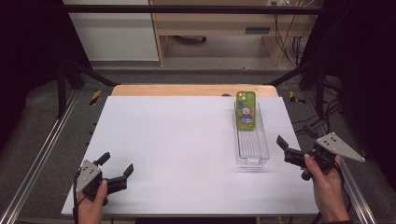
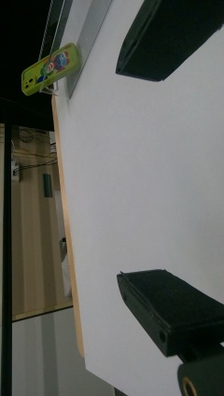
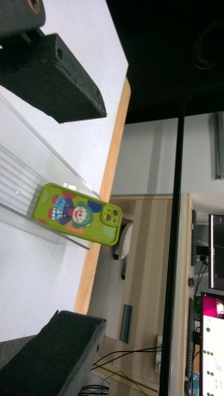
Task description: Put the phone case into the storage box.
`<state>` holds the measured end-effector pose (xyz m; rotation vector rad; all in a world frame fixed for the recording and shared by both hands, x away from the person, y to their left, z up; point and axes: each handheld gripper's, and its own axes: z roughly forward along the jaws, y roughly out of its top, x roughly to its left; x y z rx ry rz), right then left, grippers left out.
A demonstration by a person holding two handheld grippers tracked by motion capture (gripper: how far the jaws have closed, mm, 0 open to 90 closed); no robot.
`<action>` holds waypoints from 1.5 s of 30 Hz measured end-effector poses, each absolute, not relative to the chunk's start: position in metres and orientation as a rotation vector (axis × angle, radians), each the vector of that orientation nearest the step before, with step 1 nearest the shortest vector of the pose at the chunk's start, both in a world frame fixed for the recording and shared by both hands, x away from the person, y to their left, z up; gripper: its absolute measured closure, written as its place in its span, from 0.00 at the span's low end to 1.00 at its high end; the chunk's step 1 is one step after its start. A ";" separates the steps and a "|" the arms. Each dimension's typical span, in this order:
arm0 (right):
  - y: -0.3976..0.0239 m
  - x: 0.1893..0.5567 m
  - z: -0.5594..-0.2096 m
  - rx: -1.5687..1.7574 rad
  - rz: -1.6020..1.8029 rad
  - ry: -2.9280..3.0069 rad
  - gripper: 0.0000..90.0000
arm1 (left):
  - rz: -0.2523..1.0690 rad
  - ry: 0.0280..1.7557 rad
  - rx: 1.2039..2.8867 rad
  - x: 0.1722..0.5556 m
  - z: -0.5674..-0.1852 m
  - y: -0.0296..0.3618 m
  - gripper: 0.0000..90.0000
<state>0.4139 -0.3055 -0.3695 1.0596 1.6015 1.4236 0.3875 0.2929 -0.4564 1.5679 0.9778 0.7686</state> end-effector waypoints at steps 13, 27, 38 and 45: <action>-0.304 0.406 -0.393 1.062 1.426 1.616 0.03 | 0.772 0.974 1.570 0.387 -0.456 0.293 0.02; -0.303 0.400 -0.416 1.077 1.397 1.628 0.03 | 0.773 0.975 1.568 0.387 -0.456 0.292 0.02; -0.295 0.396 -0.432 1.066 1.389 1.659 0.03 | 0.773 0.971 1.569 0.387 -0.456 0.292 0.02; -0.294 0.394 -0.439 1.074 1.388 1.646 0.03 | 0.773 0.971 1.569 0.387 -0.456 0.292 0.02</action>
